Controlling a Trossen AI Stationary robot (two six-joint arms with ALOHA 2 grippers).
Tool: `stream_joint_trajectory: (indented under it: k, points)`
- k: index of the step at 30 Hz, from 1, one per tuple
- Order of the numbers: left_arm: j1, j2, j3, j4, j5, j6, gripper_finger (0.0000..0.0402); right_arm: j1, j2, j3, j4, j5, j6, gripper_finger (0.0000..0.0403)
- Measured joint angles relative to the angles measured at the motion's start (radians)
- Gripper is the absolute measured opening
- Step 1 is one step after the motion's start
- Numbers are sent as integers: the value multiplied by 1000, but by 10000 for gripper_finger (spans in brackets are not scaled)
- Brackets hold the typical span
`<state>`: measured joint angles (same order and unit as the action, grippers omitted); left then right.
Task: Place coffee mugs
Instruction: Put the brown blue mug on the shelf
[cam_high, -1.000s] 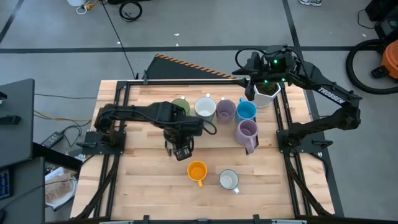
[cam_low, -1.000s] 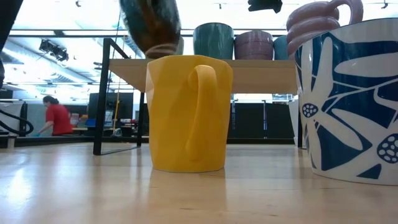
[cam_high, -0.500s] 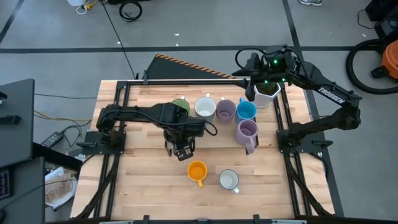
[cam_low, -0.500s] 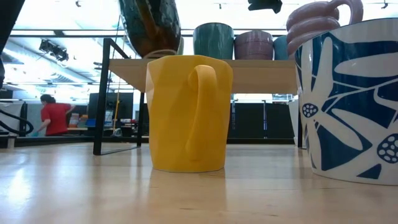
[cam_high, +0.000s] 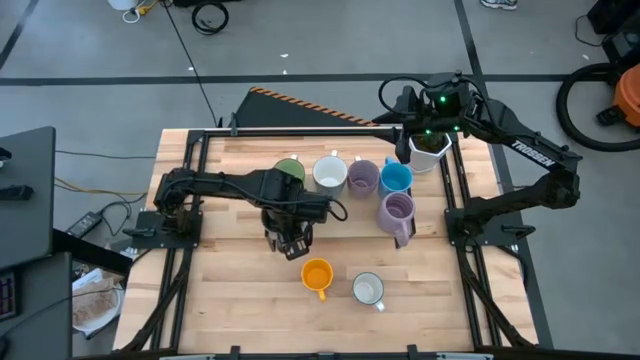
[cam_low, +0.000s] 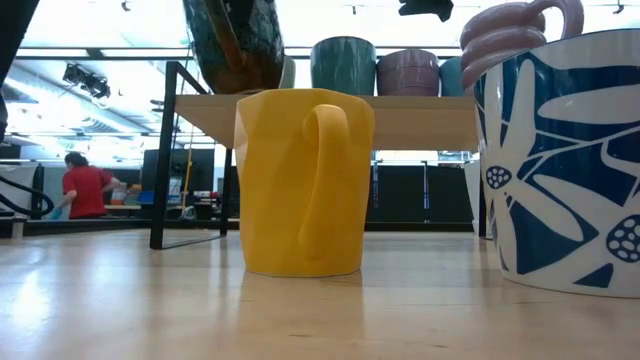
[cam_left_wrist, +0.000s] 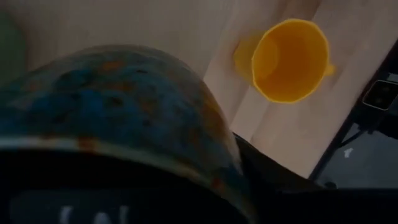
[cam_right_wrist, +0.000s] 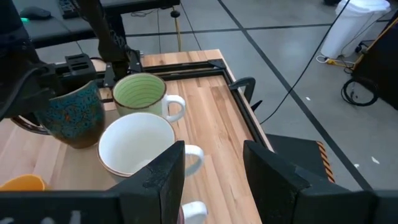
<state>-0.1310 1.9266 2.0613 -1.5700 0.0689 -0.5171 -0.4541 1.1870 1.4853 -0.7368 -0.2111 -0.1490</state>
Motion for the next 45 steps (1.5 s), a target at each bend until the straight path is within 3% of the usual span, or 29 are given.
stream_joint_trajectory:
  k: [6, 10, 21, 33, 36, 39, 45]
  points:
    - [2, 2, 4, -2, -55, -30, 161, 0, 0, 0, -1, 0, 0, 169]
    - [5, 2, 24, -1, -61, -39, 181, 0, 0, 0, -2, 0, 0, 169]
    - [5, 2, 111, -1, -127, -41, 185, 0, 0, 0, -2, 0, 0, 169]
    - [-9, -13, 275, -1, -133, -60, 185, 0, -1, 0, -18, -9, 1, 169]
    - [-49, -65, 262, -2, -167, -66, 185, 10, -2, 0, -32, -63, 24, 169]
    - [-99, -130, 233, 0, -277, -65, 178, 61, -2, 0, -32, -87, 44, 169]
    - [-127, -266, 69, -1, -340, -125, 157, 230, -2, 0, 1, -4, 61, 169]
